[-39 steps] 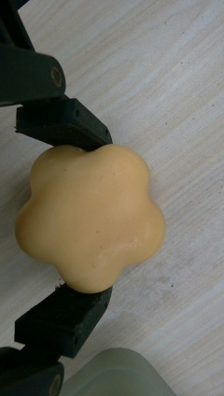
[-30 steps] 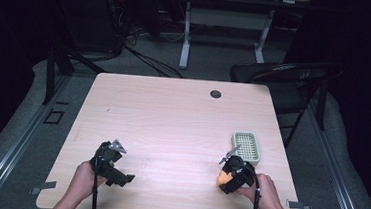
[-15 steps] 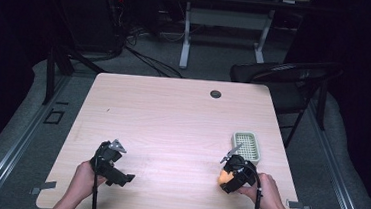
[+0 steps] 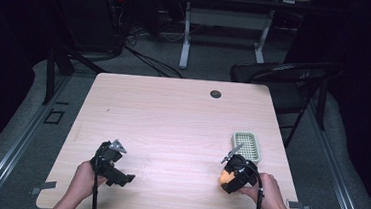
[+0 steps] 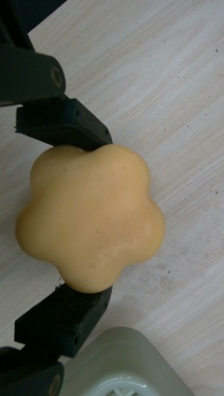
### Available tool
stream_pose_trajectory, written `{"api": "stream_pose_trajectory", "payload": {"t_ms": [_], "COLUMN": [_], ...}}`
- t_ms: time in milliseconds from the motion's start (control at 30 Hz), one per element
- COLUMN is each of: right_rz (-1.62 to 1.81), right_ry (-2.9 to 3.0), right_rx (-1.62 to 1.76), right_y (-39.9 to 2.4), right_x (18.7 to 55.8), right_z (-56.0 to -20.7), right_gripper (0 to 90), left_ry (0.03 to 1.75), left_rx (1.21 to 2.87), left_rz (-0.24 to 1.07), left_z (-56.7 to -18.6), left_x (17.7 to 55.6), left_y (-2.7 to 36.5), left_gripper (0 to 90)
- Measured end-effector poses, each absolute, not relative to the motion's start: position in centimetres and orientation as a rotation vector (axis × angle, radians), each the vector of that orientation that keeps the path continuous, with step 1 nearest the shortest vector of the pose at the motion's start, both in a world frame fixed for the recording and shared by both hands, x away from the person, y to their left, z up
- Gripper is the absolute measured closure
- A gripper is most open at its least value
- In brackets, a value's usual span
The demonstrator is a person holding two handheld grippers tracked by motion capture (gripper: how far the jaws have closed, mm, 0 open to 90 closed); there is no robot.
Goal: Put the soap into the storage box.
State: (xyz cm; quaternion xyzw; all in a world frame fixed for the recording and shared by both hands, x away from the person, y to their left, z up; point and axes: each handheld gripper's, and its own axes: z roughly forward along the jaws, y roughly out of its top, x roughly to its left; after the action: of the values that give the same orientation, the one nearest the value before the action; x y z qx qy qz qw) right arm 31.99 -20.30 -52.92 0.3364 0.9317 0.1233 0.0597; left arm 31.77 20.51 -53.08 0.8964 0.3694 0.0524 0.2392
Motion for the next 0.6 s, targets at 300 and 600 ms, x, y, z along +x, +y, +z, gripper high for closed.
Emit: {"api": "stream_pose_trajectory", "payload": {"t_ms": [300,600], "right_rz": [0.387,0.391], "right_ry": [2.809,2.791], "right_rx": [1.036,1.044], "right_y": [-20.7,-21.16], "right_x": [31.95,31.95], "right_z": [-52.56,-52.06], "right_gripper": [26.7,26.7], "left_ry": [1.012,1.013], "left_rx": [2.455,2.45], "left_rz": [0.146,0.147], "left_z": [-53.04,-53.02], "left_x": [31.75,31.73], "left_y": [20.5,20.58], "left_gripper": [0.1,0.1]}}
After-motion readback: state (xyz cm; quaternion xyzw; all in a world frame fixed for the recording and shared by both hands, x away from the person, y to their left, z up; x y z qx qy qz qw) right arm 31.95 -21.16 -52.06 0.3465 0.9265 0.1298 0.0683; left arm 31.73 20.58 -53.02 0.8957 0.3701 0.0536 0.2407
